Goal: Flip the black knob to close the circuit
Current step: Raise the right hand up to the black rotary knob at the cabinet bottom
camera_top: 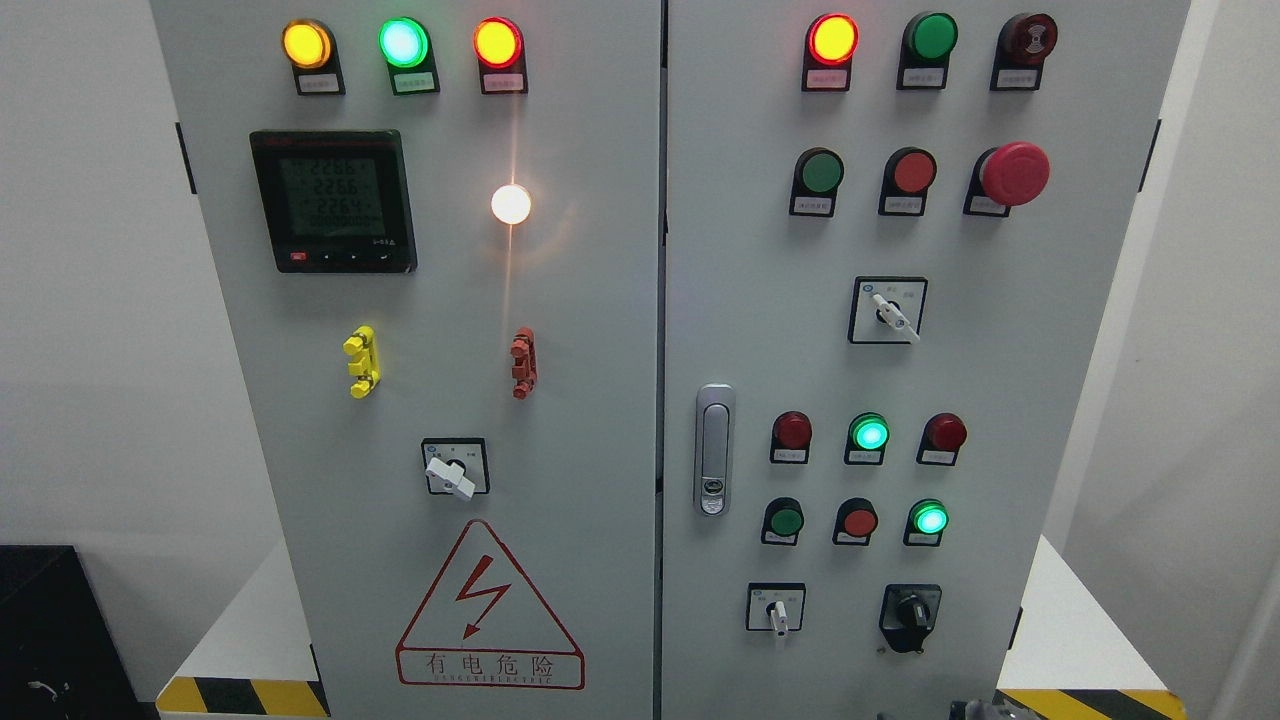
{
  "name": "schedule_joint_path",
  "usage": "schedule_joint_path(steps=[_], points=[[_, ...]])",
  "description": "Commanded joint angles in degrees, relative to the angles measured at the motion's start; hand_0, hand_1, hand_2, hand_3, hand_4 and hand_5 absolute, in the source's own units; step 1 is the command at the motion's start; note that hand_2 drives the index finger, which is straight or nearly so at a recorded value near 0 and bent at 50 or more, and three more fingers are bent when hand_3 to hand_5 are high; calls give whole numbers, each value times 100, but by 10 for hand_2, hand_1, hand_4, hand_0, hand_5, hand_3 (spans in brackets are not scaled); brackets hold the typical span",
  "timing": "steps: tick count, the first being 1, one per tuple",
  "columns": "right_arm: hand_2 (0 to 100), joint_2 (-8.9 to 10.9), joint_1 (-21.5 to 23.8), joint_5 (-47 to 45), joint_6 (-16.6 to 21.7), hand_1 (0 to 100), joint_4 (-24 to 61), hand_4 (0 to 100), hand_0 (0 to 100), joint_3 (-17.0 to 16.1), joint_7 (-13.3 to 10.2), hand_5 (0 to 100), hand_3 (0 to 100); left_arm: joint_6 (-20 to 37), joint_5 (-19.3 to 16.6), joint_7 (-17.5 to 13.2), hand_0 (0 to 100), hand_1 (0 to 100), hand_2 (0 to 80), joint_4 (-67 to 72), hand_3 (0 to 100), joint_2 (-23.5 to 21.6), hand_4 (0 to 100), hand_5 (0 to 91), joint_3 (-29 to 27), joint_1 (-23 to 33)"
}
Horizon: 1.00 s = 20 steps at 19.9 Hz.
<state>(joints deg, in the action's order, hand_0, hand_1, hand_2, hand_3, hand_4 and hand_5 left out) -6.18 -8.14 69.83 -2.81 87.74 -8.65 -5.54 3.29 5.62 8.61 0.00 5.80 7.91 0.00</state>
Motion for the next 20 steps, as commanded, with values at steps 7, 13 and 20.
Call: schedule_joint_path(steps=[7, 13, 20], points=[[863, 38, -293, 31, -53, 0, -73, 982, 0, -5, 106, 1000, 1000, -3, 0, 0, 120, 556, 0, -167, 0, 0, 0, 0, 0, 132], [863, 38, -337, 40, -53, 0, -38, 982, 0, -14, 123, 1000, 1000, -3, 0, 0, 120, 556, 0, -167, 0, 0, 0, 0, 0, 132], [863, 38, -398, 31, -53, 0, -29, 989, 0, -14, 123, 1000, 1000, -3, 0, 0, 120, 556, 0, -167, 0, 0, 0, 0, 0, 132]])
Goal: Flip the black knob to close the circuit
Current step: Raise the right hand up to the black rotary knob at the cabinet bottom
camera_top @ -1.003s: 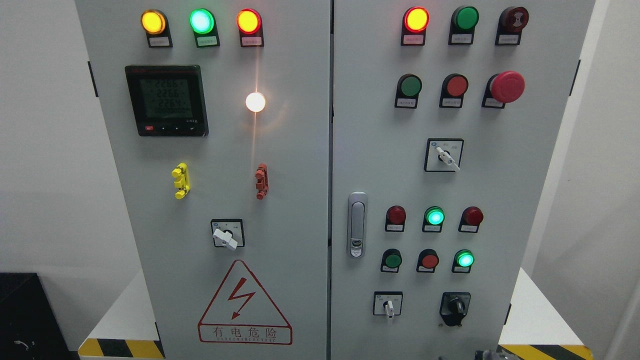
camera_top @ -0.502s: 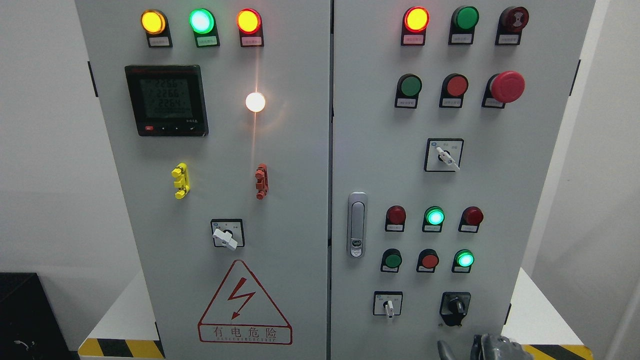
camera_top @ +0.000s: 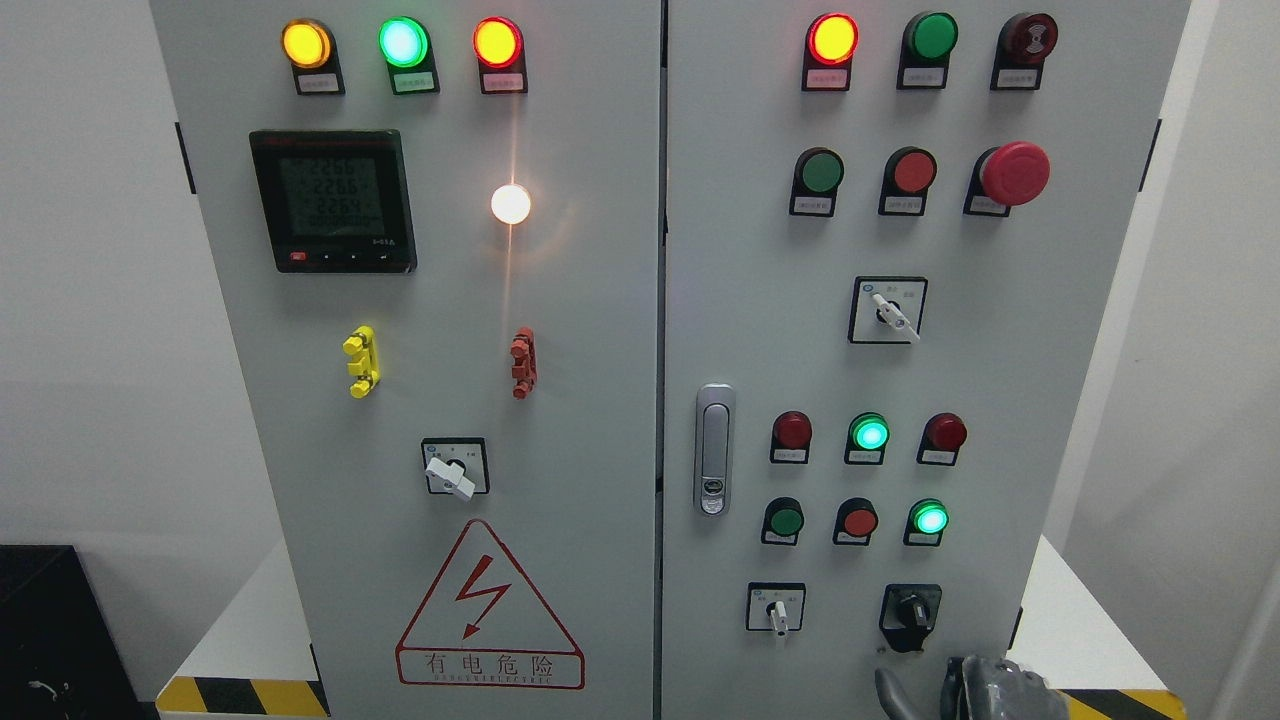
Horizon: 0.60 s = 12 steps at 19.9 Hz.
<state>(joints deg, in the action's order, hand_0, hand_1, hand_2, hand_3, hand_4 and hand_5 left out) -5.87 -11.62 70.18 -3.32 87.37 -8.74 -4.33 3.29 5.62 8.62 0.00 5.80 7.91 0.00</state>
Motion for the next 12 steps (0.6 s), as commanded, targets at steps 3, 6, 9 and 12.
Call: schedule_joint_path(steps=[3, 6, 9, 12], points=[[863, 7, -86, -5, -2, 0, 9, 990, 0, -5, 19, 1000, 1000, -4, 0, 0, 120, 556, 0, -167, 0, 0, 0, 0, 0, 132], [863, 7, -156, -5, -63, 0, 9, 991, 0, -5, 90, 1000, 1000, -4, 0, 0, 120, 556, 0, -167, 0, 0, 0, 0, 0, 132], [863, 15, -200, -5, -72, 0, 9, 992, 0, -5, 90, 1000, 1000, -4, 0, 0, 120, 556, 0, -167, 0, 0, 0, 0, 0, 132], [863, 15, -227, -5, -72, 0, 26, 992, 0, -14, 116, 1000, 1000, -4, 0, 0, 120, 556, 0, -167, 0, 0, 0, 0, 0, 132]])
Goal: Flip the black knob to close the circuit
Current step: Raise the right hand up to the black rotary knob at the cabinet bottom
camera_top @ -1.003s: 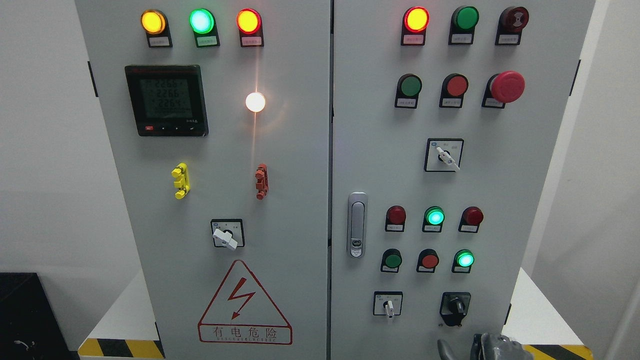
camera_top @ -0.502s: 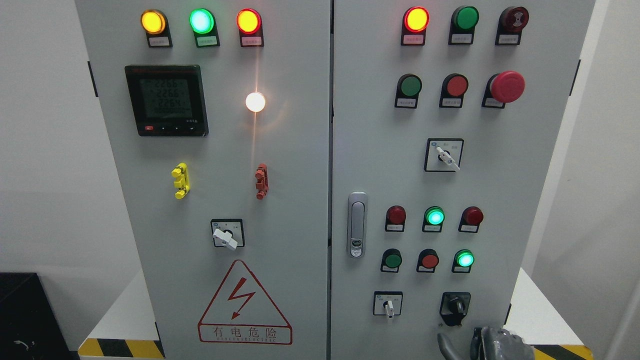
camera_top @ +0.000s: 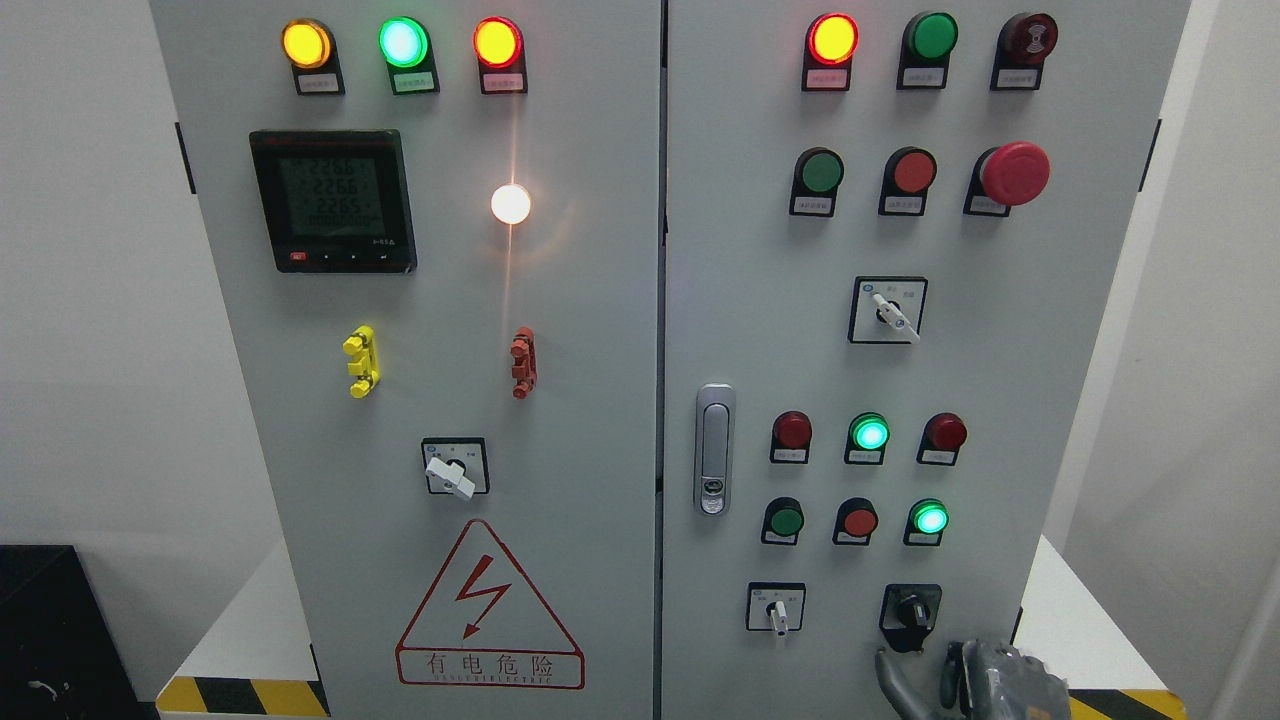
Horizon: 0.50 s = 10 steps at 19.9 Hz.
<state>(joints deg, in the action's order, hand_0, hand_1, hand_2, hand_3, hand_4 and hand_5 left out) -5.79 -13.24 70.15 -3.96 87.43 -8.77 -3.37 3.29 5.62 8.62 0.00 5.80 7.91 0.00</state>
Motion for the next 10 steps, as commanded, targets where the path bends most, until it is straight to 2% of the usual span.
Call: schedule_joint_path(steps=[1, 10], points=[[863, 16, -73, -1, -8, 0, 45, 992, 0, -10, 21, 1000, 1000, -3, 0, 0, 120, 556, 0, -167, 0, 0, 0, 0, 0, 132], [864, 16, -82, -1, -8, 0, 72, 992, 0, -37, 21, 1000, 1000, -3, 0, 0, 120, 556, 0, -167, 0, 0, 0, 0, 0, 132]])
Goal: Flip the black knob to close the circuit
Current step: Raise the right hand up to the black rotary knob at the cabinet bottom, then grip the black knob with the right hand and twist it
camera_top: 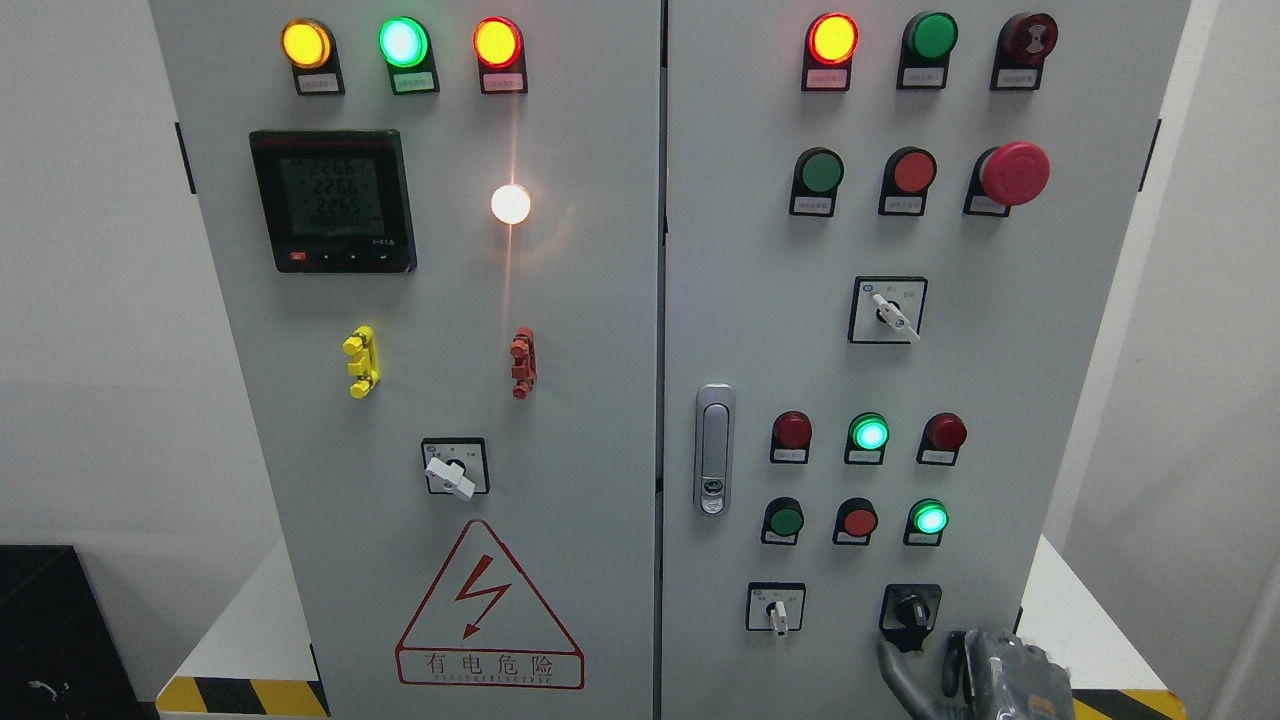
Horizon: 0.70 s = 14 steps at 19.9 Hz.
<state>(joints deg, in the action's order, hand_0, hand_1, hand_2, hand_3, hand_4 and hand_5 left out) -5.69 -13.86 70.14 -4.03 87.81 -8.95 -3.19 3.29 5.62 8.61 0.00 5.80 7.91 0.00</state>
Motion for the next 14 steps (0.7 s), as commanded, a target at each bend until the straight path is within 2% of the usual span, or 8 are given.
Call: schedule_joint_path(steps=[1, 14], points=[[864, 6, -37, 8, -10, 0, 35, 992, 0, -19, 3, 1000, 1000, -4, 0, 0, 120, 556, 0, -167, 0, 0, 0, 0, 0, 132], [861, 103, -37, 17, -81, 0, 17, 992, 0, -46, 3, 1000, 1000, -4, 0, 0, 120, 556, 0, -167, 0, 0, 0, 0, 0, 132]])
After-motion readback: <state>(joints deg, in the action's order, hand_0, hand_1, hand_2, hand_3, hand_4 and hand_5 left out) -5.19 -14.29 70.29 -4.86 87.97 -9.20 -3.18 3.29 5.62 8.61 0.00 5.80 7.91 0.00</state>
